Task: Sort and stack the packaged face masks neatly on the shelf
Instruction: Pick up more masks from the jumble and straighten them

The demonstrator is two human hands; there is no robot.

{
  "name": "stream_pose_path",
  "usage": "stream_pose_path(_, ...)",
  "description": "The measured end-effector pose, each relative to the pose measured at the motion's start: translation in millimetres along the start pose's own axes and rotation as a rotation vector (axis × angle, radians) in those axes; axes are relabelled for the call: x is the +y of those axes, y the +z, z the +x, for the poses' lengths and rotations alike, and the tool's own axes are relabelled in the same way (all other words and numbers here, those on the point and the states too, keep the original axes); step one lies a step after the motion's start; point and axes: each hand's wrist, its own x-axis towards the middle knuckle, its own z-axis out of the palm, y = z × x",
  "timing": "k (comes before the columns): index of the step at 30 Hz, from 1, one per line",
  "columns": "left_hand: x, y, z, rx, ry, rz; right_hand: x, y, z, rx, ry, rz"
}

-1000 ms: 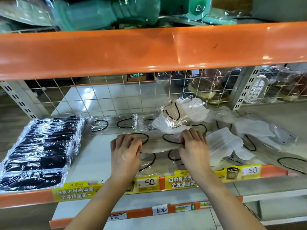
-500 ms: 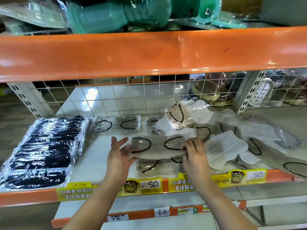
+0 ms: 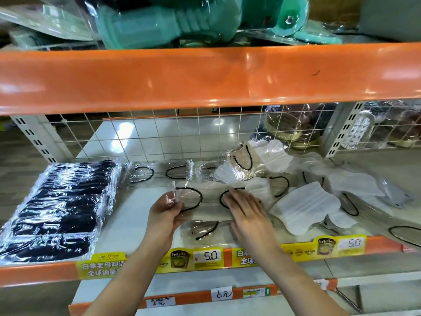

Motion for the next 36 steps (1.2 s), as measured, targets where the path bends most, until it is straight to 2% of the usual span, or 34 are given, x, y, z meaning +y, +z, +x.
stream_pose_path(2, -3, 0, 3, 0.015, 0.074, 0.111, -3, -1, 6, 0.015, -0.012, 0.006)
stream_pose_path(3, -6, -1, 4, 0.051, 0.17, 0.291, -4, -1, 9, 0.028, -0.014, 0.017)
stream_pose_path(4, -9, -3, 5, 0.103, 0.31, 0.55, -5, -1, 13, 0.038, -0.016, 0.029)
stream_pose_path(6, -12, -8, 4, 0.174, 0.735, 1.093, -7, -3, 18, 0.025, -0.016, 0.046)
stream_pose_path(7, -14, -9, 4, 0.123, 0.928, 1.274, -9, -3, 20, 0.008, -0.021, 0.054)
stream_pose_path(9, -20, -10, 2, -0.034, 1.091, 1.452, -12, -2, 24, -0.03, -0.032, 0.082)
stream_pose_path(11, -22, -10, 2, -0.146, 1.05, 1.532, -19, -1, 30, -0.048, -0.041, 0.103)
stream_pose_path(13, -21, -13, 4, -0.166, 1.039, 1.574, -28, -2, 38, -0.055, -0.046, 0.105)
stream_pose_path(20, 16, -33, 30, 0.126, 1.084, 1.554, -59, 8, 78, 0.001, -0.081, 0.152)
stream_pose_path(23, 29, -43, 52, 0.154, 1.04, 1.591, -74, 19, 102, -0.031, -0.073, 0.18)
stream_pose_path(26, 35, -51, 74, 0.131, 0.91, 1.655, -78, 31, 122, -0.193, -0.092, 0.176)
stream_pose_path(29, 37, -54, 90, 0.099, 0.776, 1.67, -80, 43, 139, -0.33, -0.032, 0.111)
stream_pose_path(33, 39, -54, 107, 0.03, 0.75, 1.632, -86, 59, 158, -0.382, 0.023, 0.038)
stream_pose_path(36, 38, -61, 123, 0.008, 0.725, 1.723, -91, 72, 166, -0.47, 0.083, -0.001)
